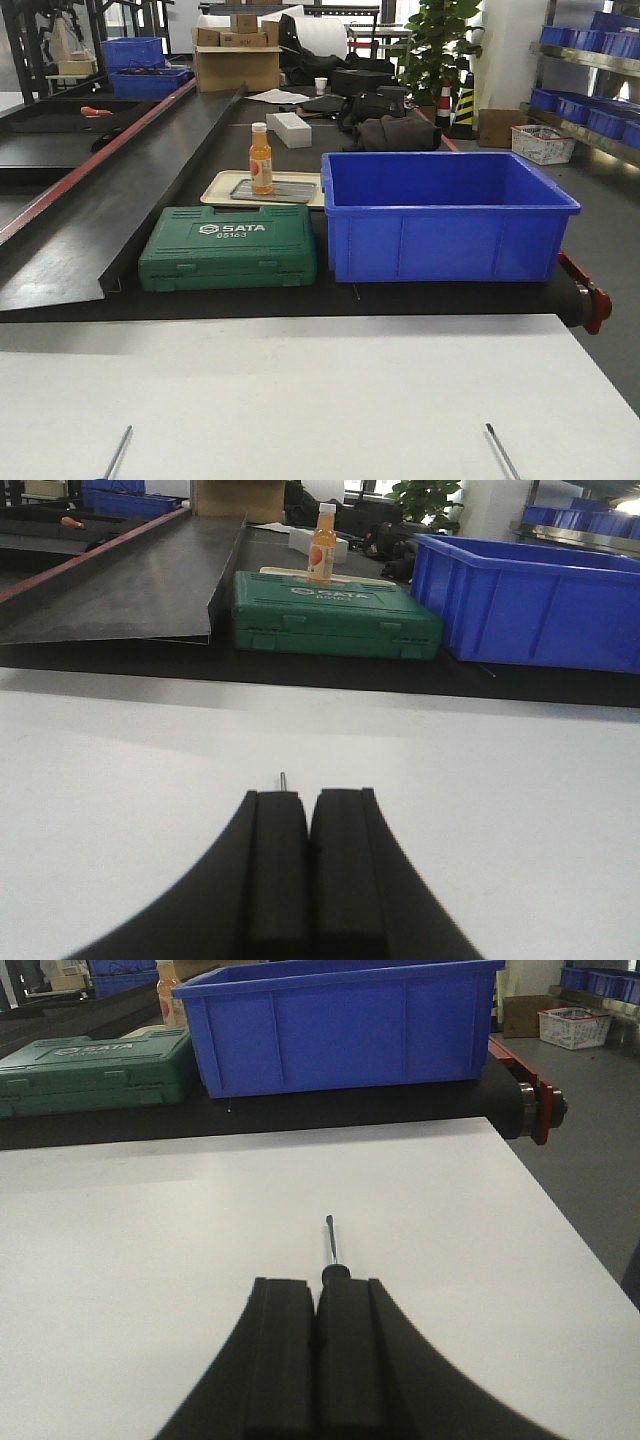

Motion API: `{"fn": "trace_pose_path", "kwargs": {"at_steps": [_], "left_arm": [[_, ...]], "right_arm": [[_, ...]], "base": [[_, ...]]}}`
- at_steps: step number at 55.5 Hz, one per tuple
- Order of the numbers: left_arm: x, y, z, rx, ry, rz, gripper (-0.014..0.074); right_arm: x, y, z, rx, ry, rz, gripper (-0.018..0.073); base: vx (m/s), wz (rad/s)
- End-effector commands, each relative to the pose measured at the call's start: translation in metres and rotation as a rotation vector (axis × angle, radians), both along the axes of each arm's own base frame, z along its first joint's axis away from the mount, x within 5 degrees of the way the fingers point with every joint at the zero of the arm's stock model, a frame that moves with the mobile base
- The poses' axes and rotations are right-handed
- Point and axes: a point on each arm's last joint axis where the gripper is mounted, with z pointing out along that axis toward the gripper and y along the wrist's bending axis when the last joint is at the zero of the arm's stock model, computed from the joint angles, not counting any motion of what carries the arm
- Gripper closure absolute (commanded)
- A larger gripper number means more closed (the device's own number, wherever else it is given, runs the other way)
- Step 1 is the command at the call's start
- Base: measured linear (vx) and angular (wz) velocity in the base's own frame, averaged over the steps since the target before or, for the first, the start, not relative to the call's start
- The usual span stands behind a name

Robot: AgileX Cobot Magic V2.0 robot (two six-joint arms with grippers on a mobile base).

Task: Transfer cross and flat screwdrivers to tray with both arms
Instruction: 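Lower both grippers over the green-handled screwdrivers on the white table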

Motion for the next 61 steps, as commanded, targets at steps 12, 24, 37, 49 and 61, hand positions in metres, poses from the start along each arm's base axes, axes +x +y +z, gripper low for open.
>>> {"fn": "trace_pose_path", "kwargs": {"at_steps": [12,24,37,49,61], "left_arm": [[-0.001,0.001,0.016,-0.019,-0.108,0.01,0.0602],[-0.001,0.001,0.016,-0.019,-0.111,0.01,0.0602],[-0.001,0.001,0.018,-0.021,-0.135,0.013,0.0602],[-0.001,0.002,0.022,-0.024,-0.173,0.018,0.0602],[-0.009,0.005,0.057,-0.051,-0.414,0.041,0.0602]], "right_arm": [[0.001,0.0,0.005,-0.005,-0.075,-0.001,0.0567],[0.001,0.0,0.005,-0.005,-0.075,-0.001,0.0567],[0.001,0.0,0.005,-0.005,-0.079,-0.001,0.0567],[0.001,0.001,0.013,0.0,-0.162,0.004,0.0567],[-0.003,0.002,0.046,0.009,-0.441,0.021,0.0567]], "base": [[0.0,0.0],[0.0,0.0],[0.0,0.0],[0.0,0.0],[0.0,0.0]]}}
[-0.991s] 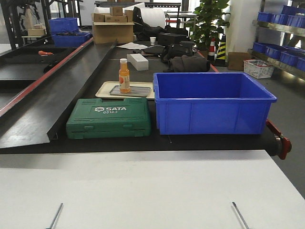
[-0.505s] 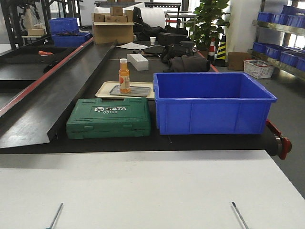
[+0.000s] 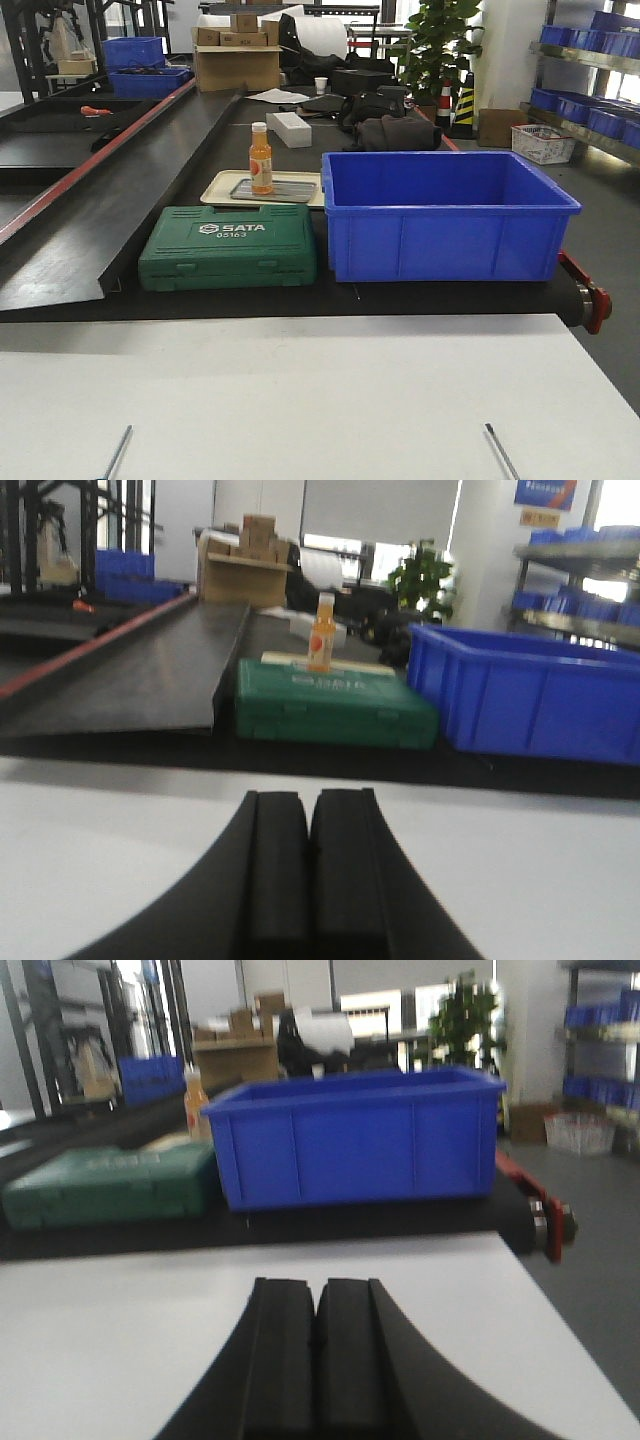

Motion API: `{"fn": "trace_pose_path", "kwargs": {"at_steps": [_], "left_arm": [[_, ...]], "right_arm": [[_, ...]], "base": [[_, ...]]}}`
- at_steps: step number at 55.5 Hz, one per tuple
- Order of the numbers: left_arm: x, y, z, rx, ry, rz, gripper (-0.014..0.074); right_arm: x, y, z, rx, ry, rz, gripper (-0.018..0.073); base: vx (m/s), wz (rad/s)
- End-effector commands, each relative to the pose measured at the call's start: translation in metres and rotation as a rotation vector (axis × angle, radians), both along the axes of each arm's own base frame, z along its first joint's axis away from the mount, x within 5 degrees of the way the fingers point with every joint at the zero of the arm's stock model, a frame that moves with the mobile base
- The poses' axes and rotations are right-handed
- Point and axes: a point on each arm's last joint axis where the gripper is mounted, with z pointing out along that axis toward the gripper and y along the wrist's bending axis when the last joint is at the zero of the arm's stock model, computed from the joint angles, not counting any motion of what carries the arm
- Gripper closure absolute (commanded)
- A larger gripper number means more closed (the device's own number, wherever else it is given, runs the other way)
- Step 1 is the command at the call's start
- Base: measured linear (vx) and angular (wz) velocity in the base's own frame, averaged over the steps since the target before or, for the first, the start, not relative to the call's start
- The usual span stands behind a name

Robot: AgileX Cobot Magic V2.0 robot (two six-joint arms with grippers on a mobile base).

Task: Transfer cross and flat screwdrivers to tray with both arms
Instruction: 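Lower both grippers over the green-handled screwdrivers on the white table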

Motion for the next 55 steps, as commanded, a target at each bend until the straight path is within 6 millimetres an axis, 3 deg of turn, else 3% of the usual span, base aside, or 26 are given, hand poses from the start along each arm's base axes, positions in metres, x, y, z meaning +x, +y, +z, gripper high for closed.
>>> {"fn": "trace_pose_path", "kwargs": {"at_steps": [1,10,19,29,39,47,55], "left_arm": [[-0.01,0.002,0.041,-0.028,-0.233,0.017,0.0601],[-0.015,0.002,0.085,0.049,-0.265,0.023,0.0584],[0.003,0.0,0.11,0.105,-0.15,0.02,0.0534],[0.04,-0.003,0.096,0.121,0.057,0.005,0.0378],[0.066,-0.005,0.076,0.125,0.251,-0.011,0.0204],[0.083,-0.007,0.061,0.134,0.377,-0.02,0.0153],[0.108,-0.01,0.049,0.154,0.613,-0.051,0.0139]], "right_arm": [[-0.004,0.001,0.027,-0.002,-0.208,0.005,0.0567],[0.0,0.0,0.068,-0.006,-0.138,-0.005,0.0562],[0.024,0.001,0.094,-0.035,-0.012,-0.011,0.0553],[0.059,0.003,0.078,-0.051,0.196,-0.008,0.048],[0.086,0.004,0.055,-0.062,0.368,-0.005,0.0291],[0.101,0.005,0.033,-0.01,0.52,-0.012,0.013],[0.111,0.006,0.016,-0.003,0.644,-0.017,0.0091]], "base": [[0.0,0.0],[0.0,0.0],[0.0,0.0],[0.0,0.0],[0.0,0.0],[0.0,0.0],[0.0,0.0]]}}
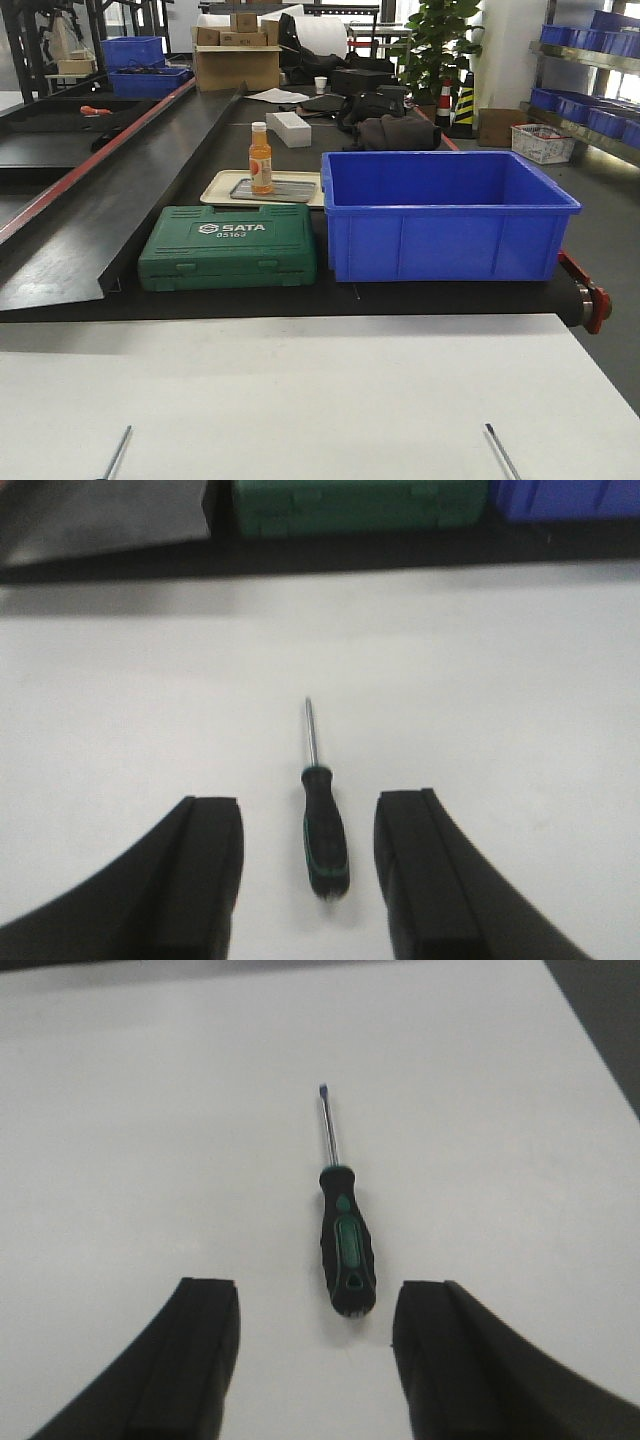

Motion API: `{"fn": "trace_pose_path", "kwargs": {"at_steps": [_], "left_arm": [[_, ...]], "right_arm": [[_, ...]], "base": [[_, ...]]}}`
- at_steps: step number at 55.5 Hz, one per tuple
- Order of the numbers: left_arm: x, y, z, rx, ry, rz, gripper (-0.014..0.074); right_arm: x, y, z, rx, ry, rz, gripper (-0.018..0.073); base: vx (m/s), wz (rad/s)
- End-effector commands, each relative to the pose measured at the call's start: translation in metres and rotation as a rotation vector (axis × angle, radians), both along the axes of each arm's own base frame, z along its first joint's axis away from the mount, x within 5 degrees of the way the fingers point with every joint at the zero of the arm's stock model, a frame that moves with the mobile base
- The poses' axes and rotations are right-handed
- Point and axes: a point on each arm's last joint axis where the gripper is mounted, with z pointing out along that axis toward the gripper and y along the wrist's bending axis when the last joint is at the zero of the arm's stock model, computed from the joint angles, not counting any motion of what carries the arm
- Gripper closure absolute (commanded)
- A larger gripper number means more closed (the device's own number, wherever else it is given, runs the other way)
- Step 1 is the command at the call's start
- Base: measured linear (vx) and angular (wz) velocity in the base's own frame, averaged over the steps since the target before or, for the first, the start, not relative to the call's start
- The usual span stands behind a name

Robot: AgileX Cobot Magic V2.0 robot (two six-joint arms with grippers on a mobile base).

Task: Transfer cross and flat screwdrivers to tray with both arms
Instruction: 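Lower both grippers over the green-handled screwdrivers on the white table, then close left and right grippers on the screwdriver handles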

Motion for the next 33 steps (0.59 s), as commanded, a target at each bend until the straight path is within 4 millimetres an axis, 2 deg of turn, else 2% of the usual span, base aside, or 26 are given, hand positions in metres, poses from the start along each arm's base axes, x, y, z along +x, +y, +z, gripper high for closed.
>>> {"fn": "trace_pose_path", "kwargs": {"at_steps": [1,8,20,33], "left_arm": [[0.023,-0.002,0.012,-0.003,0.052,-0.004,0.0138],[0.056,-0.006,0.012,0.023,0.201,-0.028,0.0137],[0.124,-0.013,0.013,0.073,0.294,-0.073,0.0137],[0.186,-0.026,-0.016,0.096,0.512,-0.13,0.0137]], "right_arm": [[0.013,0.0,0.006,0.004,-0.026,-0.006,0.0091],[0.019,0.0,0.0,-0.001,0.078,-0.009,0.0091],[0.024,0.0,0.002,-0.004,0.121,-0.01,0.0091],[0.025,0.0,0.002,-0.004,0.113,-0.01,0.0091]], "base": [[0.0,0.0],[0.0,0.0],[0.0,0.0],[0.0,0.0]]}}
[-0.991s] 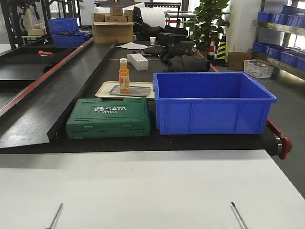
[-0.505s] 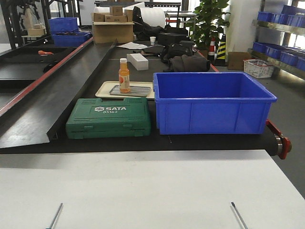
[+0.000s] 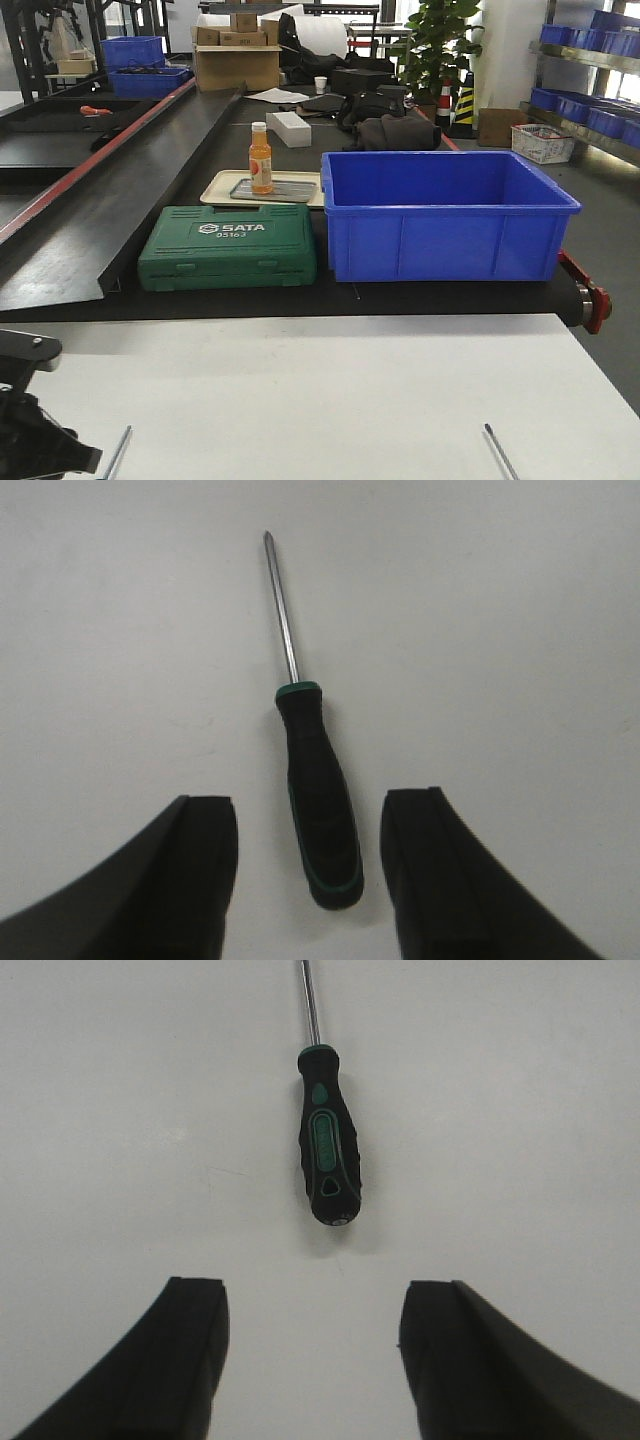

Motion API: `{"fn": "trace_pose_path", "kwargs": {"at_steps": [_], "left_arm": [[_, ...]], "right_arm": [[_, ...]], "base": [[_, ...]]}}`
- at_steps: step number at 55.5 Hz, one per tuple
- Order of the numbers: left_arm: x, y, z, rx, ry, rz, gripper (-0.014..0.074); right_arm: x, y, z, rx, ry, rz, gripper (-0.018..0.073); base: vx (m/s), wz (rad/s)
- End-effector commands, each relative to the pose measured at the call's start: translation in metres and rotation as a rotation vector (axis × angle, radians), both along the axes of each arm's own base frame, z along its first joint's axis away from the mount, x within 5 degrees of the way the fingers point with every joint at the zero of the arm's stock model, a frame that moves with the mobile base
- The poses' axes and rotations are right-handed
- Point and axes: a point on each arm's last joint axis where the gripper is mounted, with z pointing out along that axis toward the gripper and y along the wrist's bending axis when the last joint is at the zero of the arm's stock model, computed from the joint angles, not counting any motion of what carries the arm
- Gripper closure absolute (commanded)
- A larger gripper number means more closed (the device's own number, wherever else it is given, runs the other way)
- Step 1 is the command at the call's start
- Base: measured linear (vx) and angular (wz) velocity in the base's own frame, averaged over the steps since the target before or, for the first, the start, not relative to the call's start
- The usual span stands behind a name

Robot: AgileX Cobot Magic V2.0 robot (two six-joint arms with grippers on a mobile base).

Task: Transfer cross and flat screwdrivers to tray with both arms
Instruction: 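Close left and right grippers on the screwdriver handles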

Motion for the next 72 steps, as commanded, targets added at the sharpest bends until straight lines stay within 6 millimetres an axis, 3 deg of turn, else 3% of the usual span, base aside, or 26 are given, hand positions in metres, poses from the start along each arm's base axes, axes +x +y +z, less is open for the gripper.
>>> {"fn": "trace_pose_path", "kwargs": {"at_steps": [1,19,36,44,55,64,72], "left_arm": [[0.026,-0.007,0.006,-0.02,-0.005,0.004,0.0137],[0.074,-0.012,-0.038,-0.024,0.143,0.028,0.0137],[0.084,-0.013,-0.079,-0.013,0.21,0.032,0.0137],[0.088,-0.013,-0.091,-0.01,0.211,0.034,0.0137],[0.087,-0.013,-0.104,-0.005,0.253,0.032,0.0137],[0.087,-0.013,-0.105,-0.005,0.255,0.032,0.0137],[0.087,-0.013,-0.105,-0.006,0.255,0.033,0.0137]], "right_arm": [[0.009,0.0,0.015,0.003,-0.102,-0.002,0.0091],[0.009,0.0,0.016,0.003,-0.11,-0.001,0.0091],[0.007,-0.001,0.013,0.005,-0.051,-0.007,0.0091],[0.013,-0.001,0.022,-0.022,0.031,0.002,0.0091],[0.051,-0.001,0.049,-0.061,0.077,0.013,0.0091],[0.096,0.001,0.054,-0.072,0.11,0.022,0.0091],[0.141,0.004,0.043,-0.093,0.156,0.046,0.0091]], "base": [[0.0,0.0],[0.0,0.0],[0.0,0.0],[0.0,0.0],[0.0,0.0],[0.0,0.0],[0.0,0.0]]}}
